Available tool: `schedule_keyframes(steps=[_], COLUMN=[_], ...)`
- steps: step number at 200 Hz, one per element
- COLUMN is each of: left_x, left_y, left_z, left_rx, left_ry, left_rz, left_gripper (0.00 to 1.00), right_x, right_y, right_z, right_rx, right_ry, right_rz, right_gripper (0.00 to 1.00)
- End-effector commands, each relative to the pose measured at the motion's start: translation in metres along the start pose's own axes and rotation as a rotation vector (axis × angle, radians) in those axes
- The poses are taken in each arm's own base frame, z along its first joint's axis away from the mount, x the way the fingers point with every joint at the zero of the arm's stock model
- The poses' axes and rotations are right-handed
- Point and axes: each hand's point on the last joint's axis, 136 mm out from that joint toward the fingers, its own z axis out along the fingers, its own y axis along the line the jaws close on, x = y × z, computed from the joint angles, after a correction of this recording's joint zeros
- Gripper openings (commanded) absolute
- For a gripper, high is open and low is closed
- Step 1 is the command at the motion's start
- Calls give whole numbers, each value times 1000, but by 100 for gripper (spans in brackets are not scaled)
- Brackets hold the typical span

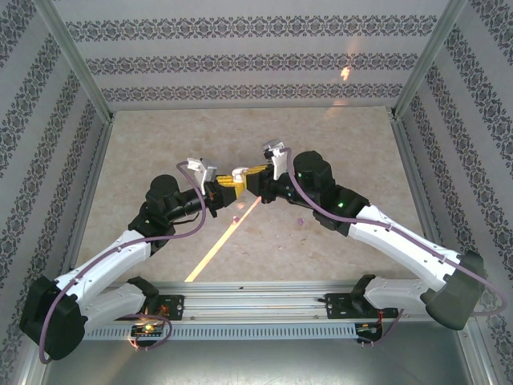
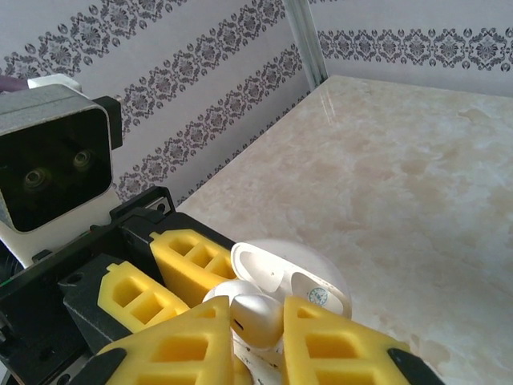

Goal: Insert the wireless bluetooth earbuds into the charging case

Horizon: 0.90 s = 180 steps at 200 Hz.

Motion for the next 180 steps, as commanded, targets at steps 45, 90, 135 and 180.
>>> schedule_keyframes(steps=[45,90,135,180], left_x=[-25,-20,-11,-9], left_y=[-15,-13,-9,-8], left_z=[-2,-2,1,4], left_rx=[37,36,37,58], left_ry=[-86,-80,-69,-86], left_rz=[35,20,10,-17], left_gripper=[0,0,0,0], right_x=[22,21,26,36], right_y=[7,3,-8,-11], right_z=[0,4,15,18], right_rx=[-19,20,86,101], right_ry=[110,151,234,289], right_rz=[-9,11,41,68], right_gripper=[21,21,24,28])
